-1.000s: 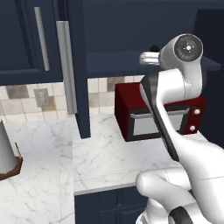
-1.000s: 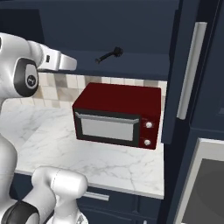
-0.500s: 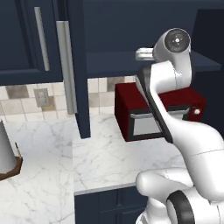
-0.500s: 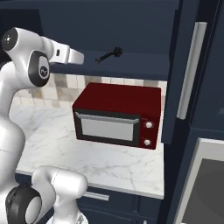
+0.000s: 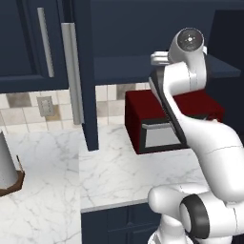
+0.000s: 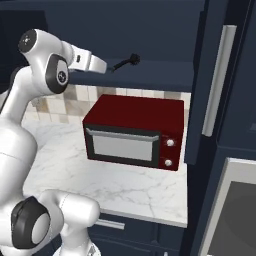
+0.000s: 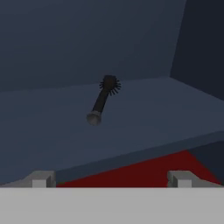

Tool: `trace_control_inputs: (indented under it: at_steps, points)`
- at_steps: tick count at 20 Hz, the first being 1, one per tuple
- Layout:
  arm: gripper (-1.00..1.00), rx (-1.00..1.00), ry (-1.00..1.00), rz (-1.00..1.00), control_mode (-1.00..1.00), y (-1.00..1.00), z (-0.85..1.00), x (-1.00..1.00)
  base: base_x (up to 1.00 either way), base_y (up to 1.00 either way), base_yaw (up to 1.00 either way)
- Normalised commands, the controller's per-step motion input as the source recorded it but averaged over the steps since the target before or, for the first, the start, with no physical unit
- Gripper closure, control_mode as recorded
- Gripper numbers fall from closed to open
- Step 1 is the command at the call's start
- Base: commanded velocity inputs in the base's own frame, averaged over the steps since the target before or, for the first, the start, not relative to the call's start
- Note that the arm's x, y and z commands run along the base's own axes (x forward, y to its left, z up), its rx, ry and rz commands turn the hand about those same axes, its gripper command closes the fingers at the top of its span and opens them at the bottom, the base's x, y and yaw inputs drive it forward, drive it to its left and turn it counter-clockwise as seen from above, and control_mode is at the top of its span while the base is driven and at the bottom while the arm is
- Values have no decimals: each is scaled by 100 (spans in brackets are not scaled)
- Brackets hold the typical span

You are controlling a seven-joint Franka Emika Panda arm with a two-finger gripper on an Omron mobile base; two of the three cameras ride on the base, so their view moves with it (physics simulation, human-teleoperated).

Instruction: Locate and retrieve the sponge and dish brush from the cabinet. Place them next to the sink.

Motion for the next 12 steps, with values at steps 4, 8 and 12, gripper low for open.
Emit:
trace_control_inputs:
  at_steps: [4, 8, 12]
  points:
    - [-100, 0, 1, 0, -100, -3, -4, 30, 0, 0, 0]
    - [-100, 0, 2, 0, -100, -6, 0, 39, 0, 0, 0]
    - [-100, 0, 7, 0, -100, -16, -1, 35, 0, 0, 0]
